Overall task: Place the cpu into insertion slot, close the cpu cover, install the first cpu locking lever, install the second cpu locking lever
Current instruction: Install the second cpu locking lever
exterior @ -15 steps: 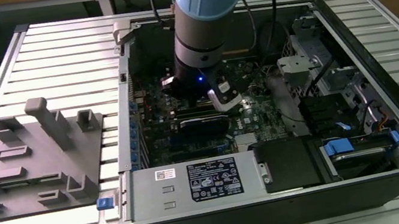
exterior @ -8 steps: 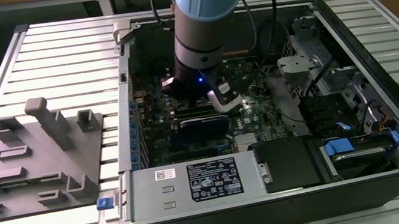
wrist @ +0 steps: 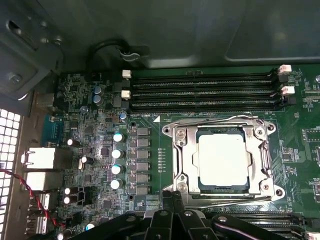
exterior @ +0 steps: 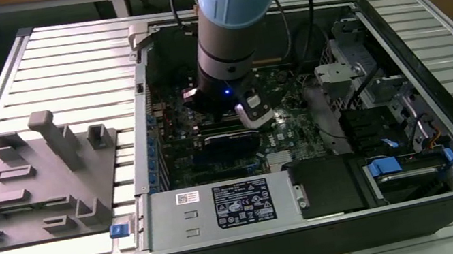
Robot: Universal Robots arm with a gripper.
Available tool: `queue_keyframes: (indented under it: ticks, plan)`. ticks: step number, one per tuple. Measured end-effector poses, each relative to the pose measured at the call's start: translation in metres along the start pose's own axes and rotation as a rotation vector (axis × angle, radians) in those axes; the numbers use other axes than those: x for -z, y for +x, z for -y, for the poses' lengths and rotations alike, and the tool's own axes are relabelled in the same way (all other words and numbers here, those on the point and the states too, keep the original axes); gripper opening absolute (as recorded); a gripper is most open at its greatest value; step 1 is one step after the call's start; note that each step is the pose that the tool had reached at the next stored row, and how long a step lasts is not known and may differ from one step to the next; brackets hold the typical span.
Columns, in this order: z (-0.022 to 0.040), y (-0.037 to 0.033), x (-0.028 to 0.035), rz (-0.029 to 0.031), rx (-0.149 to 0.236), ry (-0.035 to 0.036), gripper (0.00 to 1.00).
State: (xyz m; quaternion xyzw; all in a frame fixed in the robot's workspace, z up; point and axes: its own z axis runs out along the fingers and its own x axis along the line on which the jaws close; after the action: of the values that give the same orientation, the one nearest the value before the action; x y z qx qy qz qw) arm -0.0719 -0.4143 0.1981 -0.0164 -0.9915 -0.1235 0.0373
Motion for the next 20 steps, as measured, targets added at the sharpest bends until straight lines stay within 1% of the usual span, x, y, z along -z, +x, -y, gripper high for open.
queue_keyframes:
  ticks: [2,8,15,17,20]
  plan:
    - [0.0005,0.0001,-0.0001,-0.0002,0.000,-0.0029,0.11]
    - [0.0013,0.0003,-0.0016,0.0009,0.001,-0.0086,0.11]
    - [0.0019,0.0016,-0.0030,0.0029,0.003,-0.0258,0.11]
    - [0.0020,0.0025,-0.0036,0.0038,0.003,-0.0272,0.11]
    - [0.0023,0.0044,-0.0044,0.0041,0.003,-0.0271,0.11]
